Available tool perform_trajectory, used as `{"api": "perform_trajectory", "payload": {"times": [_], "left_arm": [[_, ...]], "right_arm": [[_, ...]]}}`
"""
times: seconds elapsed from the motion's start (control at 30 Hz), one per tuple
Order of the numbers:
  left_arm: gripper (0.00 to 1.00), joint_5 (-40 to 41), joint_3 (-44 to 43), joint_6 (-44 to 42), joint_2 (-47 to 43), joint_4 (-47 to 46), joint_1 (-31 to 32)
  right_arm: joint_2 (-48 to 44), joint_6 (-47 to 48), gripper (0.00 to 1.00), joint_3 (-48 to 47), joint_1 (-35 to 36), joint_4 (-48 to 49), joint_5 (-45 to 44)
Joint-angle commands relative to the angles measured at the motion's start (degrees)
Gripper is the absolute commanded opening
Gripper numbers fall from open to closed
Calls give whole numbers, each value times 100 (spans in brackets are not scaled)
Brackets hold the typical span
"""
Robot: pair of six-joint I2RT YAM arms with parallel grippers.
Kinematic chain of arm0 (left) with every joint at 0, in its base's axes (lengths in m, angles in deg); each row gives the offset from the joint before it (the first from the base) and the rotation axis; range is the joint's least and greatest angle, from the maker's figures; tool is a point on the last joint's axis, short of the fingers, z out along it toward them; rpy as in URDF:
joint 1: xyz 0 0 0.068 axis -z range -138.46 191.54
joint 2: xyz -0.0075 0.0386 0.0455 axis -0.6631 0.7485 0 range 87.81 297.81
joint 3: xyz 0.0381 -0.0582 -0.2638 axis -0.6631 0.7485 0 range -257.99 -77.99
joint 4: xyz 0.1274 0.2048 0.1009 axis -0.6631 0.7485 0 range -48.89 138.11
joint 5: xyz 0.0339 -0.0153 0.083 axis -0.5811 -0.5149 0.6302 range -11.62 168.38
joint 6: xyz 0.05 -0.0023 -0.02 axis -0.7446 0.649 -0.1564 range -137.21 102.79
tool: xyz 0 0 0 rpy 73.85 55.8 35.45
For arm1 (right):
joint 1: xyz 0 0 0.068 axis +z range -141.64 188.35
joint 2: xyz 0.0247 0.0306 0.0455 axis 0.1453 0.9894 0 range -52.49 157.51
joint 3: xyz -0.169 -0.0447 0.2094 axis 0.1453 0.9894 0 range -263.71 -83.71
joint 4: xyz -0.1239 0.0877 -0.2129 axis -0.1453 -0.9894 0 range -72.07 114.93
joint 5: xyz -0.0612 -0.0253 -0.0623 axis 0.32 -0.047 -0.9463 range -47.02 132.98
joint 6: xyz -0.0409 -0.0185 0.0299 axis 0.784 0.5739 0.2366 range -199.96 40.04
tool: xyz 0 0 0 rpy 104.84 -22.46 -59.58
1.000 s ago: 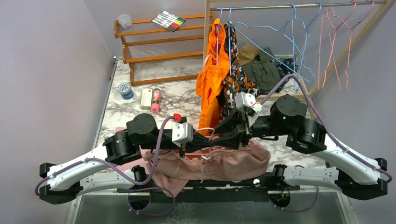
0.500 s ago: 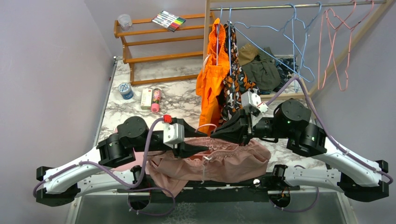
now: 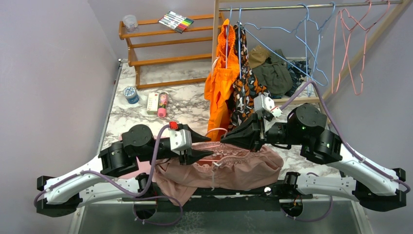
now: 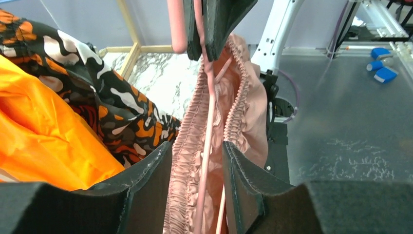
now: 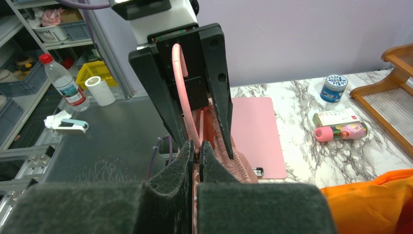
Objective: Place the shorts on the hanger
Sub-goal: Hang the shorts on the hanger.
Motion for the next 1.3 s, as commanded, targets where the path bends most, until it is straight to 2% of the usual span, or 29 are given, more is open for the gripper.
{"api": "perform_trajectory", "payload": {"times": [0.0, 0.03, 0.07, 0.1, 0.13, 0.2, 0.23, 0.3, 0.37, 0.47, 0.6, 0.87, 1.0, 1.17, 1.2, 1.23, 1.27], "left_arm": [[42, 215, 17, -170, 67, 37, -17], [38, 202, 3, -181, 82, 41, -17], [28, 192, 2, -188, 106, 43, -14], [16, 187, -7, -196, 105, 46, -16], [0, 187, -18, -201, 113, 42, -18], [0, 152, -38, -194, 113, 36, -19], [0, 114, -69, -183, 110, 33, -17], [0, 67, -119, -167, 108, 36, -17], [0, 27, -153, -166, 101, 36, -20], [0, -61, -198, -166, 92, 31, -14], [0, -233, -221, -166, 128, -8, -16], [0, -636, -382, -107, 309, -47, -19], [0, -656, -419, -91, 300, -55, -13], [0, -608, -474, -53, 237, -112, -14], [0, -550, -511, -44, 223, -111, -19], [11, -488, -583, -48, 206, -71, -19], [30, -438, -748, -70, 185, 31, -19]], "right_arm": [[-53, -84, 1, -42, 16, 288, 1], [-61, -87, 1, -36, 14, 287, -8], [-73, -94, 1, -23, 11, 281, -1], [-78, -95, 1, -20, 11, 272, -8], [-91, -94, 1, -8, 15, 252, -17], [-75, -87, 1, -22, 14, 130, -9], [-45, -33, 7, -65, 16, -21, -6], [15, 67, 32, -164, 16, -379, -32], [59, 145, 42, -253, 16, -786, -104], [90, 247, 48, -300, 15, -1127, -139], [133, 327, 48, -340, 15, -1283, -137], [254, 394, 46, -367, 16, -1152, -133], [322, 349, 30, -373, 13, -1086, 40], [376, 331, 2, -493, 16, -1228, 238], [354, 327, 1, -552, 16, -1259, 279], [340, 333, 1, -622, 15, -1290, 303], [310, 347, 1, -741, 16, -1354, 298]]}}
